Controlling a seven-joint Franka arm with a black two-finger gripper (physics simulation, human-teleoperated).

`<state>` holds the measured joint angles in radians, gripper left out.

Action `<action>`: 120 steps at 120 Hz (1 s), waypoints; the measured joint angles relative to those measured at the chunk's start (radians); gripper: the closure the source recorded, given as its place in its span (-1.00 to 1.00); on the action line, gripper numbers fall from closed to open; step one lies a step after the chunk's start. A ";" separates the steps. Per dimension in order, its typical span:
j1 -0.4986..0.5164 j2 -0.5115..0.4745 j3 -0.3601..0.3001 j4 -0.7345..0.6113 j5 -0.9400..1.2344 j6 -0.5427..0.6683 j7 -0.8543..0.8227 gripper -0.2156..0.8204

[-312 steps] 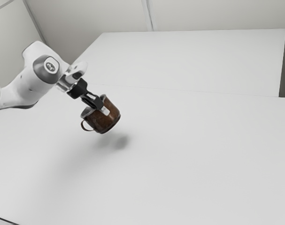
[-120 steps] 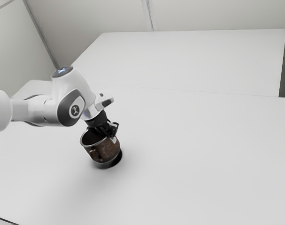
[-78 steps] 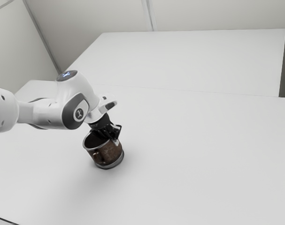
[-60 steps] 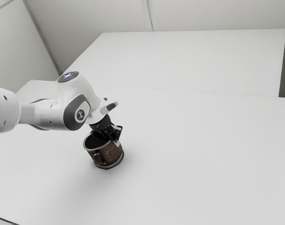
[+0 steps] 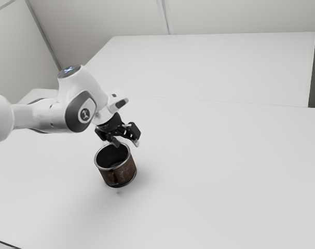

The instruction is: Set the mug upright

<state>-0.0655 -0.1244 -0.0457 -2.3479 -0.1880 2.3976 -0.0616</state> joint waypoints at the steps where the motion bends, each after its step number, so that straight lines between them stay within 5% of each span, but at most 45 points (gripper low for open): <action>1: 0.000 0.000 0.000 0.005 0.000 -0.006 0.000 -0.36; 57: 0.006 0.045 0.008 0.313 0.038 -0.367 0.008 -0.52; 120: 0.021 0.117 0.008 0.599 0.097 -0.638 0.007 -0.54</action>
<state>-0.0441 -0.0078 -0.0381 -1.7491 -0.0906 1.7592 -0.0548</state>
